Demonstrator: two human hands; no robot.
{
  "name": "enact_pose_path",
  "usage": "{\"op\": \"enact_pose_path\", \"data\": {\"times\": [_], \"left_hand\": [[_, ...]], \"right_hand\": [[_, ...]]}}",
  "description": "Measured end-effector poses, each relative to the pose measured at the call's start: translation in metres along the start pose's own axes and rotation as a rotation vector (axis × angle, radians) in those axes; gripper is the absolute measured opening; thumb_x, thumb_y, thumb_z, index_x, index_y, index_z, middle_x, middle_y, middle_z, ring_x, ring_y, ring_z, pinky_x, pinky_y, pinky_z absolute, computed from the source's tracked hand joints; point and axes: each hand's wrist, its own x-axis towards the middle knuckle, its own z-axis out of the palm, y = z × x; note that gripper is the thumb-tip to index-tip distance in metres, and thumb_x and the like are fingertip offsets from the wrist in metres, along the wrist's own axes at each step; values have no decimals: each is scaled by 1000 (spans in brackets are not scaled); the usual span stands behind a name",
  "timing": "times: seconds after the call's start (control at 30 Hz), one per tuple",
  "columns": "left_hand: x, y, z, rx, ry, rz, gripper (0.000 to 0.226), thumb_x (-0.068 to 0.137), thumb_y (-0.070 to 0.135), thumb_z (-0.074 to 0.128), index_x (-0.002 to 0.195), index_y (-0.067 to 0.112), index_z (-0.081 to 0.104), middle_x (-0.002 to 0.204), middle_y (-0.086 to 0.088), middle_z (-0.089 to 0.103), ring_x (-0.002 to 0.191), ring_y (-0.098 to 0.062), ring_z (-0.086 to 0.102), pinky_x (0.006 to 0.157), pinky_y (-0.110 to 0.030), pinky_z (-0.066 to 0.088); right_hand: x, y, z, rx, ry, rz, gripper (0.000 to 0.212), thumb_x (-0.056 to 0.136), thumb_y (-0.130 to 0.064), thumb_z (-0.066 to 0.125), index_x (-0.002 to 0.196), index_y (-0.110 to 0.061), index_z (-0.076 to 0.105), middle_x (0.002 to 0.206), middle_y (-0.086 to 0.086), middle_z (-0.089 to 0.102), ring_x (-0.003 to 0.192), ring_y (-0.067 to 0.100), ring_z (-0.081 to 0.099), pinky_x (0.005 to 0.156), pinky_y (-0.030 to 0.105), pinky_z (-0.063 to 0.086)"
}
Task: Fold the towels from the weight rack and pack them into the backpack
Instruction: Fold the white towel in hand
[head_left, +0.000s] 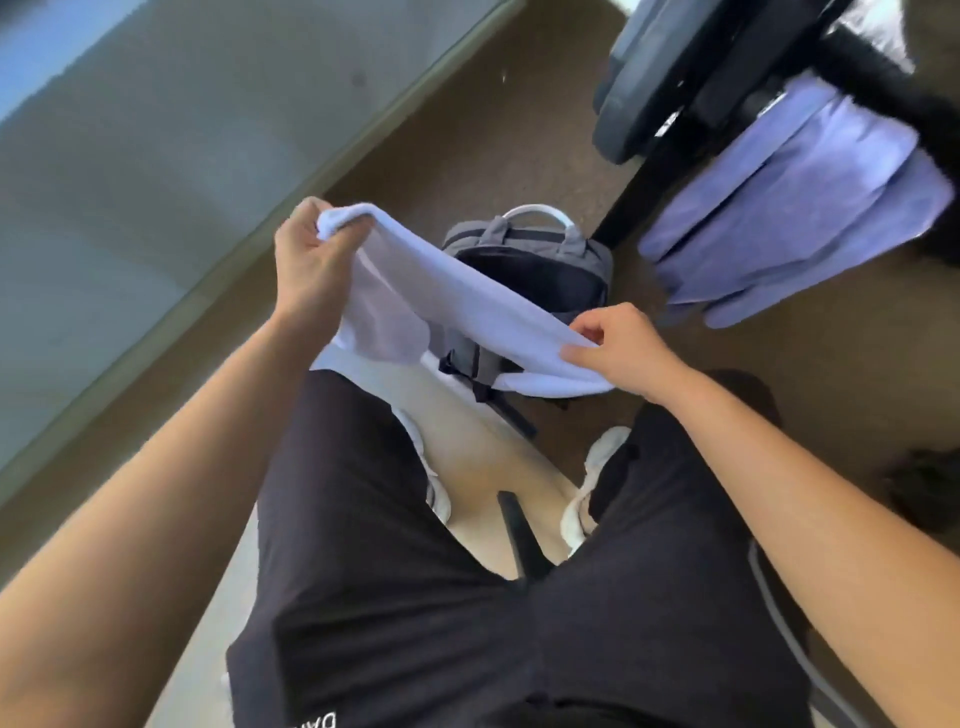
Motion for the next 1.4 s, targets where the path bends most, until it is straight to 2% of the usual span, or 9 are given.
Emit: {"op": "enact_pose_path", "data": {"times": [0.27,0.4,0.47,0.53,0.67,0.9,1.1,1.27,1.4], "left_hand": [[-43,0,-15,-164,208,25,29,87,27,66,71,24,42,70,10,41,60,-6,39,60,-19,36],[-63,20,-20,-215,-8,-186,21,72,38,65,80,21,58,84,-1,57,77,-21,55,76,-33,42],[-72,31,-18,-240,-98,-274,27,67,38,65,83,17,59,90,-7,57,83,-25,56,79,-39,42],[-88,46,-13,-190,-179,-233,16,78,28,68,84,15,62,88,-11,56,77,-25,56,75,-35,43],[-123,64,8,-170,-339,-109,10,96,15,68,87,11,65,72,-7,60,58,-19,58,57,-26,50],[-159,60,59,-14,-334,43,28,104,34,53,81,19,48,80,-6,50,72,-20,50,65,-34,43],[-172,50,80,-185,-331,-97,27,106,22,47,79,21,41,73,-5,40,61,-17,42,53,-28,38],[-164,30,82,-247,-261,-209,37,102,8,40,66,15,42,59,-3,46,48,-16,52,44,-20,45],[-153,7,91,-257,-162,-336,28,103,14,40,75,15,40,67,-4,35,55,-19,37,51,-25,29]], "right_hand": [[-45,41,7,-55,238,176,50,97,-29,63,60,-17,31,61,4,30,58,20,30,57,35,22],[-64,18,-16,569,524,311,29,100,-29,59,78,-12,54,78,7,54,71,22,50,69,37,39],[-75,-1,-31,930,580,373,16,100,-27,58,106,-13,55,99,7,61,88,26,59,82,41,51],[-82,-20,-42,1071,566,342,16,96,-24,60,109,-17,55,104,9,62,95,30,61,83,43,54],[-98,-51,-44,858,458,112,5,95,-18,64,98,-21,66,108,12,64,100,29,60,83,45,57],[-114,-53,-25,447,267,-201,22,96,-12,66,117,-15,66,111,8,66,93,16,61,65,25,58],[-114,-38,0,418,169,-347,30,89,-8,75,118,-12,72,102,-5,74,88,0,67,72,16,54],[-110,-19,20,552,294,-327,15,87,-15,78,101,-15,76,94,-3,76,91,11,69,80,23,59],[-104,-6,41,582,339,-322,15,88,-18,78,103,-14,78,93,-4,77,90,10,71,80,23,59]]}}
